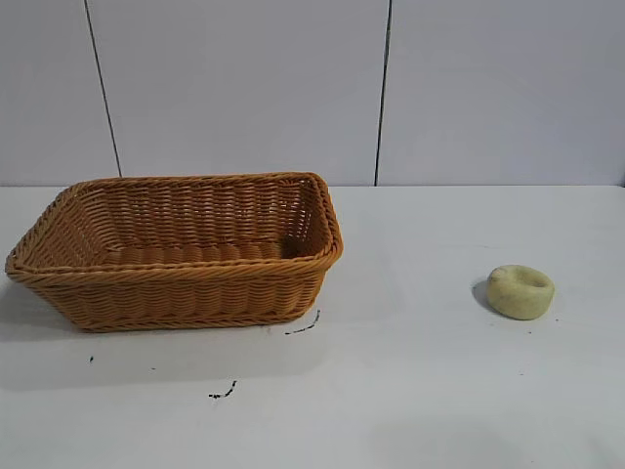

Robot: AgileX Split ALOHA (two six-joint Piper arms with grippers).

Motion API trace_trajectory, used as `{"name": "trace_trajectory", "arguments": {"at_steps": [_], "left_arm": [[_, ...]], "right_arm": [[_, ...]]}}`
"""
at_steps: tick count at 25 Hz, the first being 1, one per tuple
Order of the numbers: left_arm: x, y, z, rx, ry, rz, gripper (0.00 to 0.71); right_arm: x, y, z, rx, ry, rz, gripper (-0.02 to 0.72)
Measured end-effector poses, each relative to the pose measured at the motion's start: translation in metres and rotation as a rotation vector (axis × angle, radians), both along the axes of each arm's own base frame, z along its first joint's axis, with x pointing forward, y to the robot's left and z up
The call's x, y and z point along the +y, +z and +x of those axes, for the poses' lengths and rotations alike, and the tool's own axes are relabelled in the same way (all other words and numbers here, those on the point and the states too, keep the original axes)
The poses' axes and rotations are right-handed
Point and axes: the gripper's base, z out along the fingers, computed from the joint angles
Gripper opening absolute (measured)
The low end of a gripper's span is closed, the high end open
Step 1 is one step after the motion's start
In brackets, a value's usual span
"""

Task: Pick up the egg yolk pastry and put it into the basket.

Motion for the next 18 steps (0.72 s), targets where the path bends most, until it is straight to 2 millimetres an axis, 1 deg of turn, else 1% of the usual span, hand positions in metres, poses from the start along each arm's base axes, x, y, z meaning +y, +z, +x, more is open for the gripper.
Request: {"name": "trace_trajectory", "arguments": {"at_steps": [12,15,18], "left_arm": [[0.0,0.0,0.0,0.0,0.0,0.0,0.693],[0.0,0.0,0.0,0.0,0.0,0.0,0.693],[0.0,0.0,0.0,0.0,0.0,0.0,0.693]], "right_arm": [[0.0,0.0,0.0,0.003,0.0,0.0,0.697],[0.0,0.002,0.01,0.063,0.0,-0.002,0.697],[0.002,0.011,0.028,0.159,0.002,-0.003,0.697]]}}
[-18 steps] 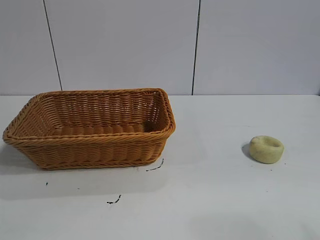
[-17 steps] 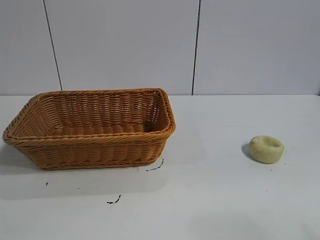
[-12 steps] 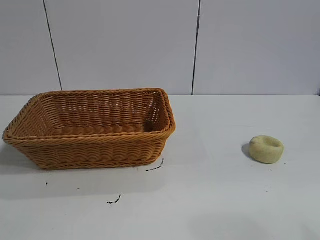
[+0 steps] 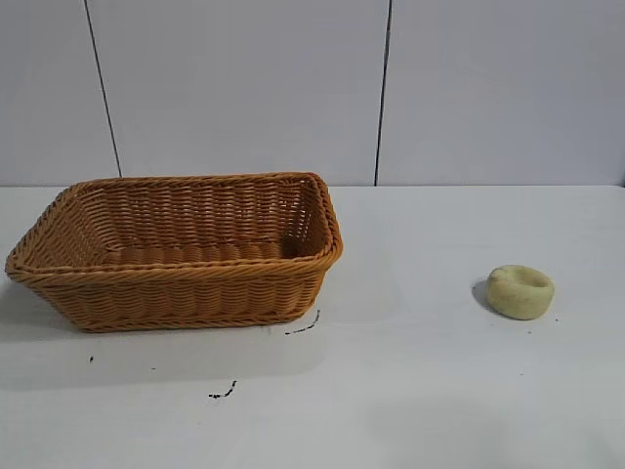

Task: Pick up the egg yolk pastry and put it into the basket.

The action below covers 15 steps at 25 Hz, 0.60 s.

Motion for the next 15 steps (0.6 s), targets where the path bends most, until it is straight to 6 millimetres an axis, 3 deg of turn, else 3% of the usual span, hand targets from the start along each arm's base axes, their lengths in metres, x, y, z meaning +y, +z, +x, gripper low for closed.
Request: {"name": "trace_trajectory", "arguments": {"at_steps": [6,15], "left_arm": [[0.0,0.0,0.0,0.0,0.0,0.0,0.693],[0.0,0.0,0.0,0.0,0.0,0.0,0.693]], "right_arm": [[0.003,0.014,0.062,0.261,0.0,-0.011,0.697],[0.007,0.001,0.194,0.517,-0.003,-0.03,0.697]]}}
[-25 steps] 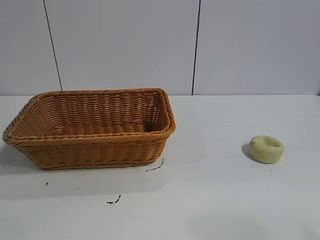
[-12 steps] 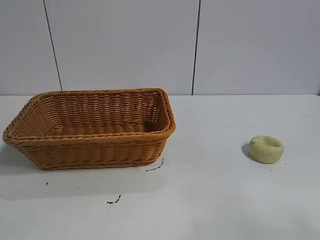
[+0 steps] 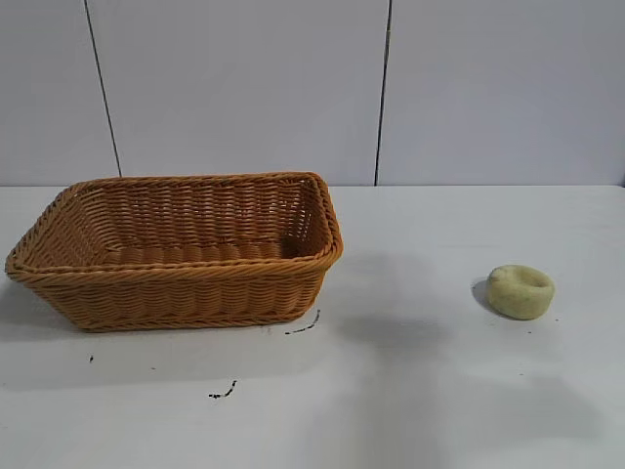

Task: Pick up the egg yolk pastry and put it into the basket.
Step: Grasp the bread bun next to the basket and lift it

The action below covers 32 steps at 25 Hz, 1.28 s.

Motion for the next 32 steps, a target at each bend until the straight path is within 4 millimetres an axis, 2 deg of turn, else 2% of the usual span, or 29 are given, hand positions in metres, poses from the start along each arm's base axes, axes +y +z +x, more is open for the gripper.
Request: {"name": "trace_trajectory", "arguments": {"at_steps": [5,8,14,19,27,32], "left_arm": [[0.0,0.0,0.0,0.0,0.0,0.0,0.693],[0.0,0.0,0.0,0.0,0.0,0.0,0.693],[0.0,0.0,0.0,0.0,0.0,0.0,0.693],[0.0,0.0,0.0,0.0,0.0,0.0,0.693],[0.0,0.0,0.0,0.0,0.0,0.0,0.693],[0.0,0.0,0.0,0.0,0.0,0.0,0.693]], "right_arm": [[0.003,-0.02,0.07,0.098,0.033,-0.018,0.697],[0.004,-0.035,0.103,0.156,0.063,-0.031,0.697],[0.011,-0.064,0.15,0.223,0.107,-0.042,0.697],[0.031,-0.083,0.164,0.241,0.152,-0.037,0.697],[0.03,-0.111,0.176,0.247,0.131,-0.051,0.697],[0.031,-0.137,0.185,0.247,0.124,-0.04,0.697]]}}
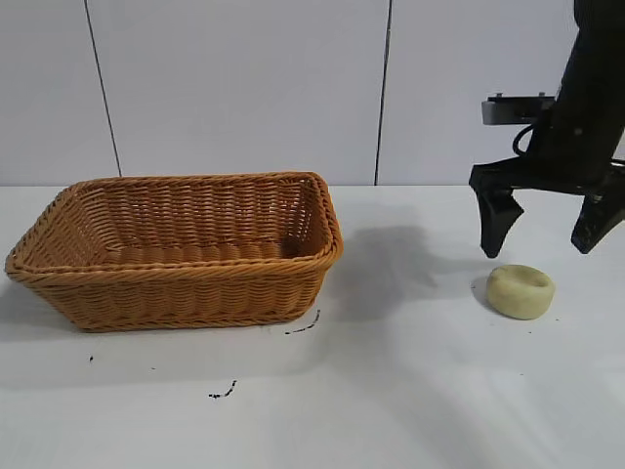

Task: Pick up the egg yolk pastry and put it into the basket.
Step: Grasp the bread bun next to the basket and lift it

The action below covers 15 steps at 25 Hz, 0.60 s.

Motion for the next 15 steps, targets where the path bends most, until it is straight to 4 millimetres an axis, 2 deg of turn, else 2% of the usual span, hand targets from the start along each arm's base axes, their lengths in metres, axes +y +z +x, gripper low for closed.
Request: {"name": "trace_trajectory", "arguments": {"at_steps": [6,11,14,15], "left_arm": [[0.0,0.0,0.0,0.0,0.0,0.0,0.693],[0.0,0.0,0.0,0.0,0.0,0.0,0.693],[0.0,0.0,0.0,0.0,0.0,0.0,0.693],[0.0,0.0,0.0,0.0,0.0,0.0,0.693]], "right_arm": [[0.001,-0.037,0.002,0.082,-0.011,0.007,0.697],[0.001,-0.041,0.002,0.088,-0.011,0.006,0.681],[0.001,-0.041,0.002,0.086,-0.011,0.007,0.547],[0.001,-0.041,0.002,0.086,-0.011,0.007,0.473]]}}
